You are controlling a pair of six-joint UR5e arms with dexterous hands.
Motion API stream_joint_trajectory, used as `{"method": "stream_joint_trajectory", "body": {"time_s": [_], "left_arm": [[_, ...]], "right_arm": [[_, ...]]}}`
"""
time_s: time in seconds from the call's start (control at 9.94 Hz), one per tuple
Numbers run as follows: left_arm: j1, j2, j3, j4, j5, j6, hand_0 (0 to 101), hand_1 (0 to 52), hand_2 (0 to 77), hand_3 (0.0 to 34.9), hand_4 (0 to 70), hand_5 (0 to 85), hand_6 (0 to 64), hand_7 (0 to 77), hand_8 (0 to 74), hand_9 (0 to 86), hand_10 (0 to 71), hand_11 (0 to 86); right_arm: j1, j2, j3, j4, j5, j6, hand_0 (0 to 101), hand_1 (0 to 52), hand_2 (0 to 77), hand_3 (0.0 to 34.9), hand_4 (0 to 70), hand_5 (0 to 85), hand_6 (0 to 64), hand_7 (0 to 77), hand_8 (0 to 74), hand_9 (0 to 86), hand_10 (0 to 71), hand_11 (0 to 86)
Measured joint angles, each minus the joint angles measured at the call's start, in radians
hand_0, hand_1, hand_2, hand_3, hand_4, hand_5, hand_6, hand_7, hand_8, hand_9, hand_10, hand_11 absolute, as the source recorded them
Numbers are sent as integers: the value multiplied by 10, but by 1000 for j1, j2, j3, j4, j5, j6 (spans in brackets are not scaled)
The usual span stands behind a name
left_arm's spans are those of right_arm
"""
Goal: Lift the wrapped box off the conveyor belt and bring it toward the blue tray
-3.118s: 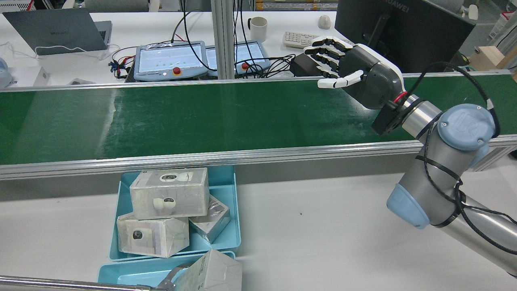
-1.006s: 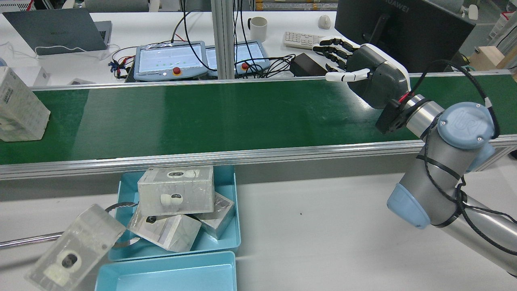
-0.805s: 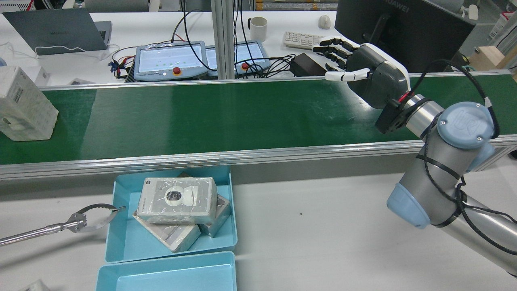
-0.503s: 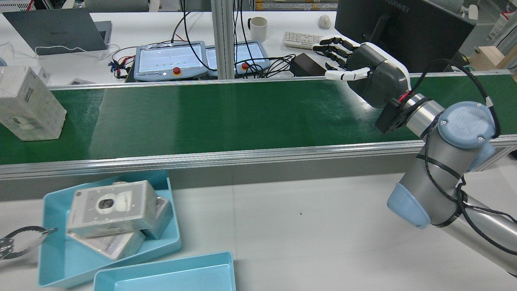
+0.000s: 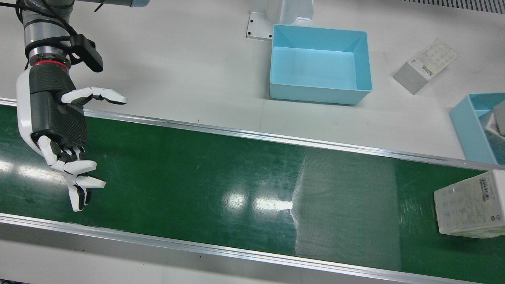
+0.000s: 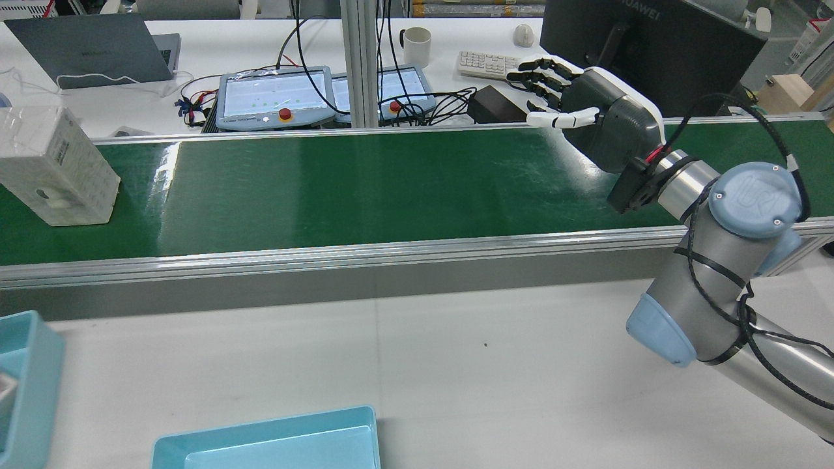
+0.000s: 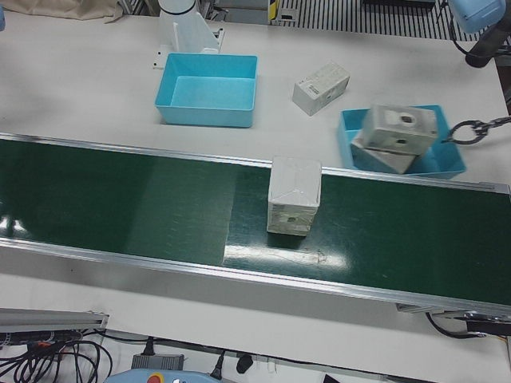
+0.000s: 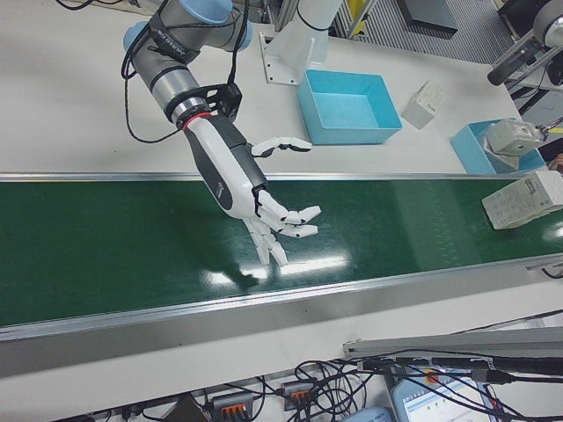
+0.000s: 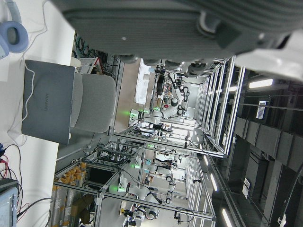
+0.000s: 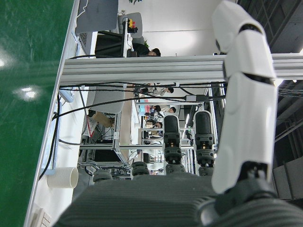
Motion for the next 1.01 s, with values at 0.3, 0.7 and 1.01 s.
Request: {"method": "stream_joint_trajectory", "body": {"time_s": [0.3,0.7,1.01], "left_arm": [[0,0,0,0,0,0,0,0,5,0,0,11,0,0,0,0,5,0],[0,0,0,0,0,0,0,0,5,0,0,11,0,0,0,0,5,0],[0,0,0,0,0,0,0,0,11,0,0,11,0,5,0,0,5,0]], "right_arm": [[2,0,2,0,0,1,475,147,224,181,109,349,44,251,0,60,0,16],[11,-3,-1,1,-2,19,477,158,224,182,98,349,38,251,0,60,0,16],[14,0,-8,2,-3,30,476,158,229,173,104,349,33,245,0,60,0,16]]}}
